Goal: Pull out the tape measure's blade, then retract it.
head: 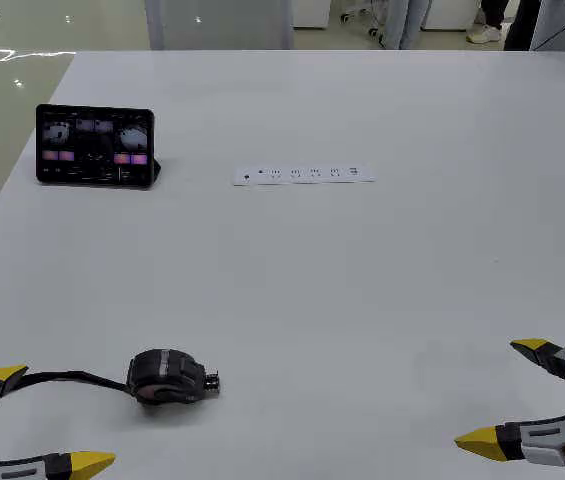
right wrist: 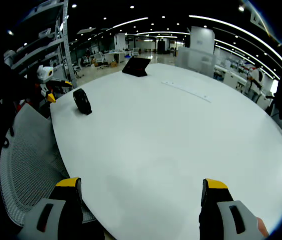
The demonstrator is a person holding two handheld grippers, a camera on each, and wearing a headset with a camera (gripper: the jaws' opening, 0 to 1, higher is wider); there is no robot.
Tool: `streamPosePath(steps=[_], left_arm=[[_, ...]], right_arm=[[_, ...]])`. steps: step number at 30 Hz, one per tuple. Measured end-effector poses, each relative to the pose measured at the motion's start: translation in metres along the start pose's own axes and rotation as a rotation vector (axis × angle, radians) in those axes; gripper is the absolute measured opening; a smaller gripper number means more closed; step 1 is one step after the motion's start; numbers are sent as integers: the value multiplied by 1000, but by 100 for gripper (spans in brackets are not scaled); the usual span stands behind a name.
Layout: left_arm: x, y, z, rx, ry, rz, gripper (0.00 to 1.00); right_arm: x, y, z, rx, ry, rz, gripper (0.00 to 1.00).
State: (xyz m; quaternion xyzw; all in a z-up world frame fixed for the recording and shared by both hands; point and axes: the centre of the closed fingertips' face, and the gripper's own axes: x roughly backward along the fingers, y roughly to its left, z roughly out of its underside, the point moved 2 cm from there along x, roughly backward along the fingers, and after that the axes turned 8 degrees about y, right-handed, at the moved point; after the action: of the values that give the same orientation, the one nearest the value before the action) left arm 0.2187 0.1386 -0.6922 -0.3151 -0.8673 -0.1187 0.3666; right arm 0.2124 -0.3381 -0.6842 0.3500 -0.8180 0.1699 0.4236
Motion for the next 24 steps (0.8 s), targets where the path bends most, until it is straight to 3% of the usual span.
streamPosePath(steps=[15, 16, 17, 24], left_arm=[[1, 5, 3, -13, 18, -9, 99], [0, 6, 3, -20, 19, -9, 99], [0, 6, 3, -24, 20, -5, 99], [-2, 8, -1, -46, 35, 21, 99]], right_arm=[[-1, -3, 8, 6, 10, 1, 99], [-1, -4, 6, 20, 0, 4, 99], [-2, -5, -1, 43, -47, 7, 99], [-7, -7, 3, 32, -4, -4, 99]])
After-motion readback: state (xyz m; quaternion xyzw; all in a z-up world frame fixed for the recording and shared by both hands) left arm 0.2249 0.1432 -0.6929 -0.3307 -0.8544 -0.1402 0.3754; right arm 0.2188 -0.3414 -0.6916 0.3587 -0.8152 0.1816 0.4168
